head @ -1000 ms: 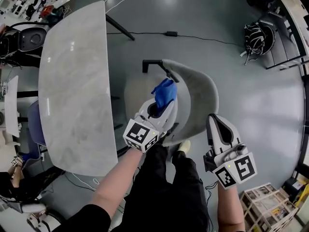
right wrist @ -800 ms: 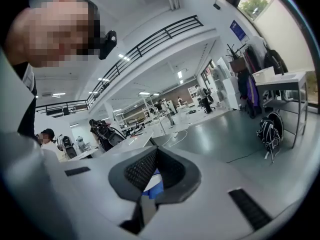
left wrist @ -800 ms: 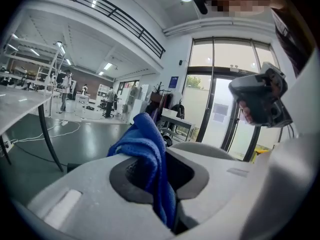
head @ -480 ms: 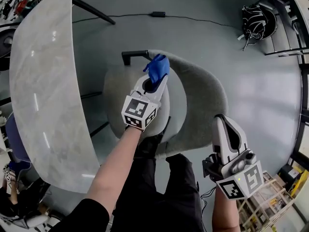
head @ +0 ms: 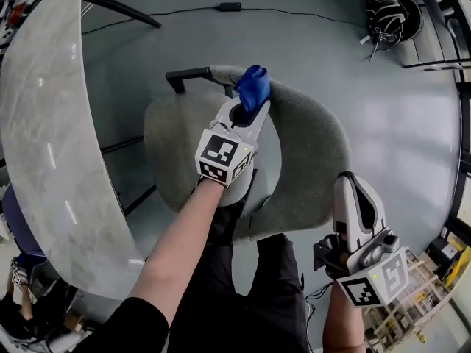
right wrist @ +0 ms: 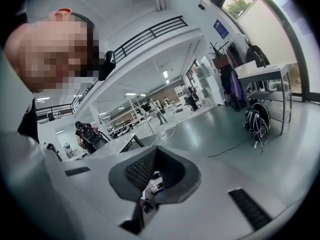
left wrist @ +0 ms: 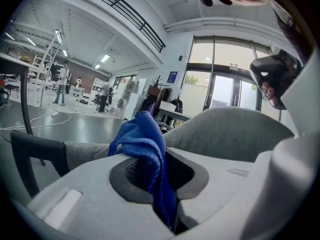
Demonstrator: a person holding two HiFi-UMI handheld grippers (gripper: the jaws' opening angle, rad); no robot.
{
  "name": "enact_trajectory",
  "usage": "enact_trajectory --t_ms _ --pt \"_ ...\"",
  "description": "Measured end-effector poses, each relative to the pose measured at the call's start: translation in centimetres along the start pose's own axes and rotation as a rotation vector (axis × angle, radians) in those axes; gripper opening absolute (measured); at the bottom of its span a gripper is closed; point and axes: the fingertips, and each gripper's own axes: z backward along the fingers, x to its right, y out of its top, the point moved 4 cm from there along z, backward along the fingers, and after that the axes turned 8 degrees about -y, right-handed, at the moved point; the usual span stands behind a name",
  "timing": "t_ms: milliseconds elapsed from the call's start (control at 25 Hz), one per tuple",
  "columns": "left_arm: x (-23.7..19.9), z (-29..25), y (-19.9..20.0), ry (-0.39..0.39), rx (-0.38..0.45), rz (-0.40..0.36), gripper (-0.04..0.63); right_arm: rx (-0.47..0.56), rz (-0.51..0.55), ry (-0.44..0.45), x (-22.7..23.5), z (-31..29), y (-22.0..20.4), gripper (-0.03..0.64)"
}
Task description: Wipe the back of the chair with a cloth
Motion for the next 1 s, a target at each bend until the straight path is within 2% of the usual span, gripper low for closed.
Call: enact_trajectory --t_ms 280,600,1000 --pt "4.4 -1.2 1.2 -0.101 0.029 0.020 0.057 0.008 0.020 -0.028 0.6 1.0 1.1 0.014" --pt "10.4 -1.2 2.5 -0.224 0.039 0.003 0.057 -0.006 -0.015 -0.029 1.3 3.2 0.6 0.014" --pt "15.7 -0.3 3.2 -0.324 0.024 -0.047 0.057 -0.002 0.026 -0.054 2.3 4.0 0.0 0.014"
